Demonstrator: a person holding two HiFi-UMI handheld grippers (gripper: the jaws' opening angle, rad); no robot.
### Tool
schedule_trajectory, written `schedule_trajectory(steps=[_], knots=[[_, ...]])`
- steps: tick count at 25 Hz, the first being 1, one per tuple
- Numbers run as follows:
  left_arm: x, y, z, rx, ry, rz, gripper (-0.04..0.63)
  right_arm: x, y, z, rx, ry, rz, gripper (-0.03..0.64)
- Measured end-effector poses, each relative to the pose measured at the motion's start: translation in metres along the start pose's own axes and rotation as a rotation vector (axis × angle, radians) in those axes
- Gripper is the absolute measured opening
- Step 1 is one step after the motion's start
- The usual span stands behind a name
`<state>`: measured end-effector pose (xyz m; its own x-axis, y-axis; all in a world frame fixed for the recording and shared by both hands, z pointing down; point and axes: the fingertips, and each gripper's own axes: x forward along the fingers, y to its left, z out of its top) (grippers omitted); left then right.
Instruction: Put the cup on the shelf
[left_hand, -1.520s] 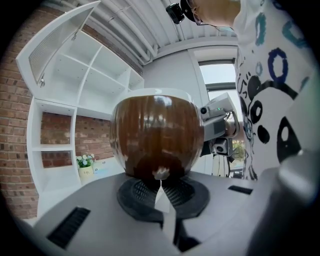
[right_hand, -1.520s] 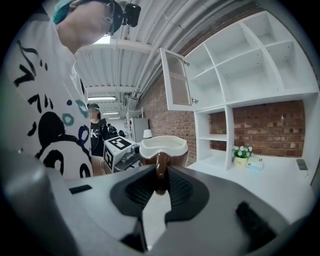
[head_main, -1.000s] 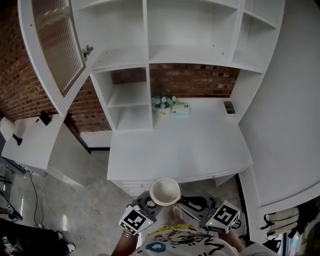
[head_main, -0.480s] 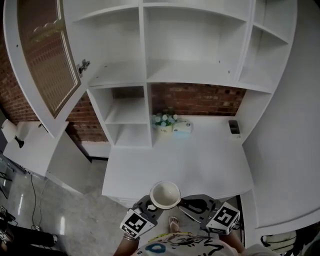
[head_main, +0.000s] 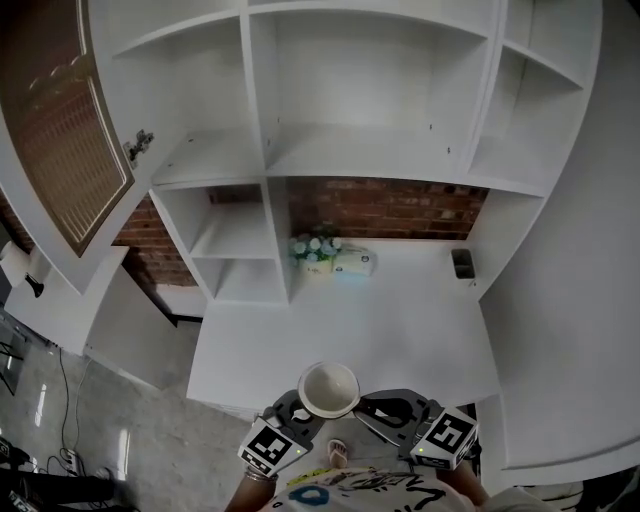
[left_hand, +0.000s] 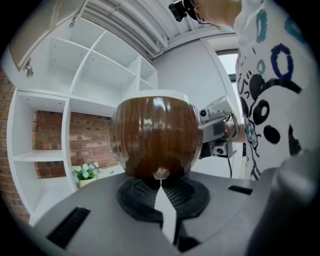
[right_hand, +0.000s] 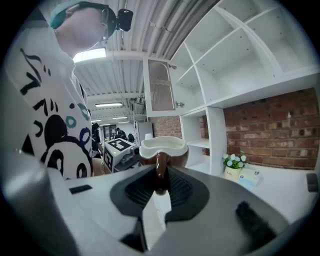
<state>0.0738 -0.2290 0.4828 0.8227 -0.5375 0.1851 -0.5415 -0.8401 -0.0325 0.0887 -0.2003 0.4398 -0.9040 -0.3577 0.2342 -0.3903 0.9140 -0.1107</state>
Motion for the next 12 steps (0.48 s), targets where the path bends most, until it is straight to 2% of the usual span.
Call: schedule_trajectory(steps=[12], knots=[[0.027,-0.011,0.000,0.007,0.016,-0.001,0.017,-0.023,-0.017,-0.008,0.006,-0.028,0.003,0.061]])
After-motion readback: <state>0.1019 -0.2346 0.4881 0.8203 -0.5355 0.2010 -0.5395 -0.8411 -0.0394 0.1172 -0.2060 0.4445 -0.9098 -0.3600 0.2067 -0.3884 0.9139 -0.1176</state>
